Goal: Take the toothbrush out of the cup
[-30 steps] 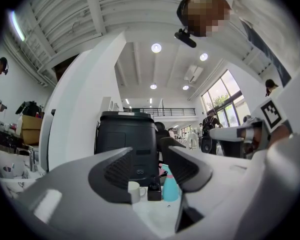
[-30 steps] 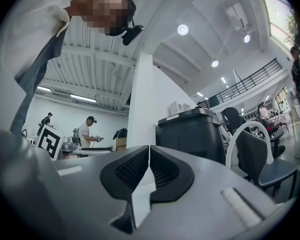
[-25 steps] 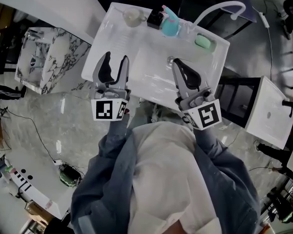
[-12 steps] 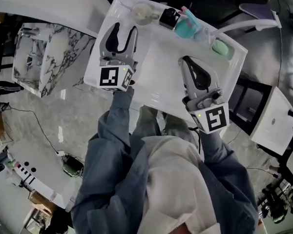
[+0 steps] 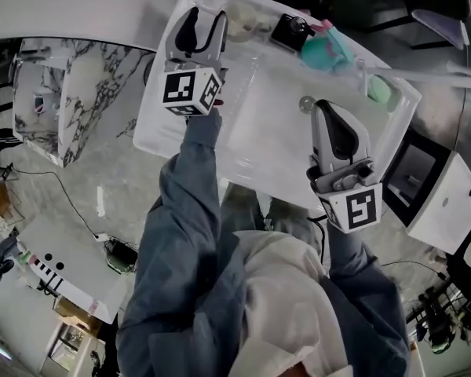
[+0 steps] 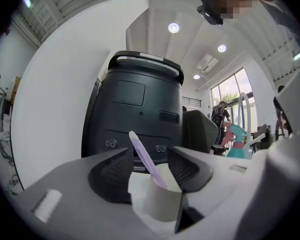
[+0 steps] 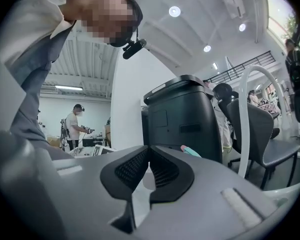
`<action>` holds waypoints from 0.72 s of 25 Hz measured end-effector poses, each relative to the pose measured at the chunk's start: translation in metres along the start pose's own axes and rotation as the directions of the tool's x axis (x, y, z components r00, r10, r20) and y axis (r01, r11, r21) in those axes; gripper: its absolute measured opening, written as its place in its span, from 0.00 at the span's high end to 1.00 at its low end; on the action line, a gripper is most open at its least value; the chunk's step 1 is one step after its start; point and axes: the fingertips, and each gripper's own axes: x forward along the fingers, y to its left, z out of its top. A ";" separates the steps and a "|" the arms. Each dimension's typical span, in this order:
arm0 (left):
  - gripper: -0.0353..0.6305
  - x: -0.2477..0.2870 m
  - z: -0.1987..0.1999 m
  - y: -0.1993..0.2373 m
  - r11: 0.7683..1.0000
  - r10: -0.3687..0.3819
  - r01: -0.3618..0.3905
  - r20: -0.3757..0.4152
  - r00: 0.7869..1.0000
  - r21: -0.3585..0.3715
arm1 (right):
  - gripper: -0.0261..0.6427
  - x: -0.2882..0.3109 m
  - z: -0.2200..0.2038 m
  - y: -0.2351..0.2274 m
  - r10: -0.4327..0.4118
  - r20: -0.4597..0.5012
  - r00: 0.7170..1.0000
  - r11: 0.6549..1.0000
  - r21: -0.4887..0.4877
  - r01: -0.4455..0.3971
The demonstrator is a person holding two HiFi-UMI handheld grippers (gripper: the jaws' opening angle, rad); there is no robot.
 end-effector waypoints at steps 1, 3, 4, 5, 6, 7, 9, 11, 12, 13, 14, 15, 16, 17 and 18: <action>0.60 0.003 -0.001 0.002 1.000 0.003 -0.003 0.003 1.000 0.001 | 0.94 0.000 -0.003 -0.003 -0.006 -0.005 1.000 1.000 0.002 0.006; 0.60 0.006 -0.002 0.004 1.000 0.008 -0.008 0.007 1.000 0.004 | 0.94 0.001 -0.006 -0.008 -0.015 -0.012 1.000 1.000 0.004 0.015; 0.61 0.006 -0.003 0.006 1.000 0.012 -0.012 0.007 1.000 0.004 | 0.94 0.001 -0.006 -0.009 -0.017 -0.012 1.000 1.000 0.005 0.017; 0.61 0.006 -0.003 0.008 1.000 0.018 -0.018 0.008 1.000 0.003 | 0.94 0.002 -0.006 -0.010 -0.018 -0.010 1.000 1.000 0.007 0.018; 0.62 0.006 -0.002 0.010 1.000 0.023 -0.023 0.009 1.000 0.004 | 0.94 0.002 -0.005 -0.012 -0.019 -0.009 1.000 1.000 0.009 0.020; 0.64 0.007 -0.002 0.010 1.000 0.027 -0.027 0.011 1.000 0.006 | 0.94 0.003 -0.005 -0.013 -0.021 -0.009 1.000 1.000 0.010 0.021; 0.70 0.007 -0.001 0.009 1.000 0.022 -0.022 0.020 1.000 0.002 | 0.94 0.002 -0.005 -0.016 -0.024 -0.011 1.000 1.000 0.010 0.025; 0.71 0.007 0.000 0.009 1.000 0.017 -0.017 0.029 0.999 -0.011 | 0.94 0.002 -0.006 -0.016 -0.027 -0.013 1.000 1.000 0.011 0.027; 0.71 0.006 0.000 0.009 1.000 0.015 -0.015 0.033 0.999 -0.014 | 0.94 0.003 -0.007 -0.015 -0.027 -0.013 1.000 1.000 0.013 0.027; 0.71 0.006 0.001 0.009 1.000 0.012 -0.012 0.037 0.999 -0.013 | 0.94 0.003 -0.007 -0.015 -0.027 -0.014 1.000 1.000 0.014 0.027; 0.72 0.005 0.003 0.008 1.000 0.009 -0.008 0.042 0.999 -0.011 | 0.94 0.003 -0.007 -0.014 -0.027 -0.014 1.000 1.000 0.014 0.027; 0.72 0.005 0.004 0.007 1.000 0.005 -0.005 0.048 0.999 -0.010 | 0.94 0.003 -0.007 -0.014 -0.026 -0.014 1.000 1.000 0.014 0.026; 0.73 0.005 0.006 0.006 1.000 0.002 -0.001 0.056 0.998 -0.011 | 0.94 0.003 -0.007 -0.014 -0.025 -0.013 1.000 1.000 0.013 0.025; 0.74 0.004 0.008 0.005 1.000 -0.002 0.002 0.064 0.998 -0.013 | 0.94 0.004 -0.007 -0.014 -0.024 -0.011 1.000 1.000 0.012 0.024; 0.75 0.004 0.010 0.004 1.000 -0.006 0.007 0.071 0.997 -0.015 | 0.94 0.004 -0.007 -0.014 -0.024 -0.010 1.000 1.000 0.012 0.024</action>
